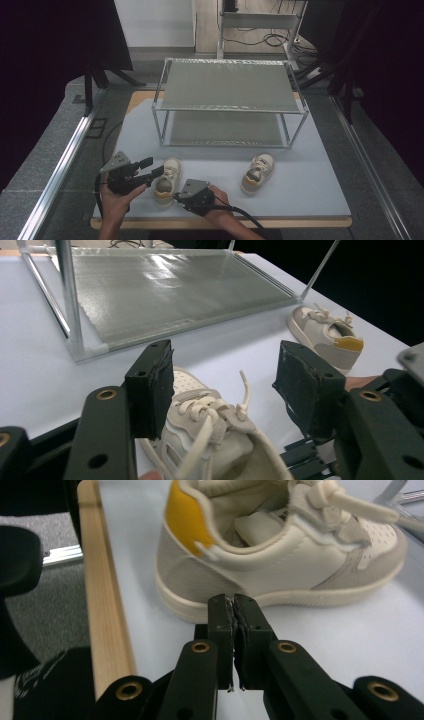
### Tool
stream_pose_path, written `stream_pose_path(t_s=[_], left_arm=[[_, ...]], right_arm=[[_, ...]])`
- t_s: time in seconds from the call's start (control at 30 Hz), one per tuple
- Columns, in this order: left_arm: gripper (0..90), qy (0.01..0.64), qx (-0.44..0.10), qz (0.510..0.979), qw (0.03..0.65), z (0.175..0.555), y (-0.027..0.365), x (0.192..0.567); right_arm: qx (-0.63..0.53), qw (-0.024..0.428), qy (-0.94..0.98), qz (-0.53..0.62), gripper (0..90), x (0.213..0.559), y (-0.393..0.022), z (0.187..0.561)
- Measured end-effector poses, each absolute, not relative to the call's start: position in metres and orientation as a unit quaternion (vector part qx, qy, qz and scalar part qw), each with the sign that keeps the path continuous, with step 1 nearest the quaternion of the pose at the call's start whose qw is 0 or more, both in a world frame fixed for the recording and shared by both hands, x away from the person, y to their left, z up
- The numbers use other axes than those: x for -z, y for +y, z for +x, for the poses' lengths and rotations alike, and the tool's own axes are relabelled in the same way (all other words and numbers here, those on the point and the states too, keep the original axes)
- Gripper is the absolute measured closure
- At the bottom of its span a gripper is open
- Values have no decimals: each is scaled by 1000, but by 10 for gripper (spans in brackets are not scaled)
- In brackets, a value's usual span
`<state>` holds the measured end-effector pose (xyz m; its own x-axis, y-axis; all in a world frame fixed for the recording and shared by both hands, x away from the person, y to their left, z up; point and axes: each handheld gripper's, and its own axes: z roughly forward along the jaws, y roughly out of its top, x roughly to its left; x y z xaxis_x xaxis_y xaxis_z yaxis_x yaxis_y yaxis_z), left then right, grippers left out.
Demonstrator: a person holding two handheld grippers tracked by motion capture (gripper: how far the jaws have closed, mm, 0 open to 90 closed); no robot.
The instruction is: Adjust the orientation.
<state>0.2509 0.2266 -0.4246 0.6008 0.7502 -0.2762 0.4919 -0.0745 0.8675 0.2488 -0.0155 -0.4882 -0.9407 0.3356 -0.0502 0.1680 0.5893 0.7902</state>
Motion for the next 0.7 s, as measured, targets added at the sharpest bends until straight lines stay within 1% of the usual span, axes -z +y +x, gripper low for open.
stream_pose_path(t_s=[0.17, 0.3, 0.33, 0.37, 0.53, 0.7], left_arm=[[405, 435, -123, 720, 526, 251, 229, 426], [405, 434, -123, 720, 527, 251, 230, 426], [405, 434, -122, 721, 526, 252, 229, 426], [405, 433, -121, 722, 526, 252, 229, 426], [405, 429, -120, 726, 523, 253, 224, 426], [404, 428, -119, 728, 522, 256, 223, 427]], right_arm=[[-441, 89, 881, 145, 850, 490, -9, 254], [-432, 99, 885, 142, 846, 486, -14, 251], [-430, 116, 885, 139, 841, 478, -28, 247], [-429, 122, 884, 140, 840, 476, -33, 246], [-433, 138, 871, 184, 841, 470, -75, 246], [-430, 155, 862, 220, 846, 467, -103, 249]])
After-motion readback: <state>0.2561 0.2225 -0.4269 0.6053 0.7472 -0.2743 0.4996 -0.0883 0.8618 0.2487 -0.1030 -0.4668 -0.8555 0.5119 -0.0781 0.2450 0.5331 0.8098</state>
